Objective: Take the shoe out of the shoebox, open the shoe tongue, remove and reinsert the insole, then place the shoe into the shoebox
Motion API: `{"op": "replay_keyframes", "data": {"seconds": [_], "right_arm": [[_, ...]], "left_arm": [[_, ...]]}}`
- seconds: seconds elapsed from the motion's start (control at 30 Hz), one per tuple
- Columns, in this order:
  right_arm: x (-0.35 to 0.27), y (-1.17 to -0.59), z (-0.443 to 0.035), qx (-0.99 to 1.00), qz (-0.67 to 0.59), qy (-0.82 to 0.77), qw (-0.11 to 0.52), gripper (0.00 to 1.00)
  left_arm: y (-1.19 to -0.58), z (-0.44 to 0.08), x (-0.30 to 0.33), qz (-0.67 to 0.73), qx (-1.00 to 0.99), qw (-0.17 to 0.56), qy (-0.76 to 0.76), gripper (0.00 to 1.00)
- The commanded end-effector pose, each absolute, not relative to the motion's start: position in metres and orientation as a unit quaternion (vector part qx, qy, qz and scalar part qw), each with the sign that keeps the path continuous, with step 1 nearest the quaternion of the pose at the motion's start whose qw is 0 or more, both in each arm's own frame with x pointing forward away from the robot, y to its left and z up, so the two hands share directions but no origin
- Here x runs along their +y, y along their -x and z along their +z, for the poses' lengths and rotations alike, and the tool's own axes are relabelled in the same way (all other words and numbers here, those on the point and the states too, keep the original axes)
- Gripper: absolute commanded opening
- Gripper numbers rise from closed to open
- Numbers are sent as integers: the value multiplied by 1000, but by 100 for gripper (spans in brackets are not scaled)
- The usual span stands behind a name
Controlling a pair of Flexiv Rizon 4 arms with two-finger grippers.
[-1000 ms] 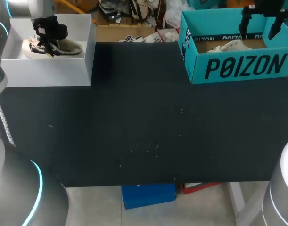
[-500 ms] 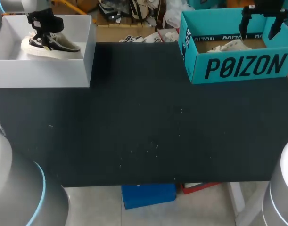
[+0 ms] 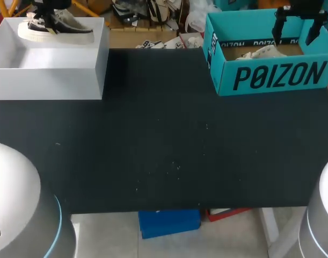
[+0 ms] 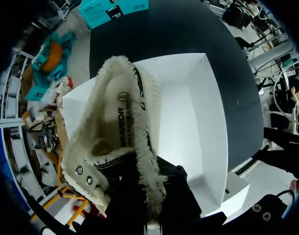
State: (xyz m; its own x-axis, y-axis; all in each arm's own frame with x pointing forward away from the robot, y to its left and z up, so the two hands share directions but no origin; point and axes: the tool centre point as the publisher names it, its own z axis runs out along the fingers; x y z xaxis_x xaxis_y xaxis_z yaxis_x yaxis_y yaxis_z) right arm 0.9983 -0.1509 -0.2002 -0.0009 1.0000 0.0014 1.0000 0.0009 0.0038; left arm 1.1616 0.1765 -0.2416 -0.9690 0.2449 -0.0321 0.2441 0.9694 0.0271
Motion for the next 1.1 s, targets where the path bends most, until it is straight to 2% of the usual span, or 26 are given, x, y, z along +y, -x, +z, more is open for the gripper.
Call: {"op": "replay_keyframes", "data": {"seconds": [0.03, 0.27, 0.57, 0.67, 1.1], "right_arm": [[-151, -999, -200, 707, 1, -707, 0, 100], [-151, -999, -200, 707, 1, -707, 0, 100], [-151, -999, -200, 707, 1, -707, 0, 100], [-151, -999, -200, 707, 1, -707, 0, 100], [-151, -999, -200, 707, 1, -707, 0, 100]], "left_arm": [[-1051, -140, 148, 44, 985, 128, -110, 0], [-952, -107, 65, 42, 980, 170, -94, 0], [-864, -119, 8, 23, 978, 170, -116, 0], [-852, -121, -1, -32, 976, 140, -162, 0], [-852, -121, -1, -32, 976, 140, -162, 0]]}}
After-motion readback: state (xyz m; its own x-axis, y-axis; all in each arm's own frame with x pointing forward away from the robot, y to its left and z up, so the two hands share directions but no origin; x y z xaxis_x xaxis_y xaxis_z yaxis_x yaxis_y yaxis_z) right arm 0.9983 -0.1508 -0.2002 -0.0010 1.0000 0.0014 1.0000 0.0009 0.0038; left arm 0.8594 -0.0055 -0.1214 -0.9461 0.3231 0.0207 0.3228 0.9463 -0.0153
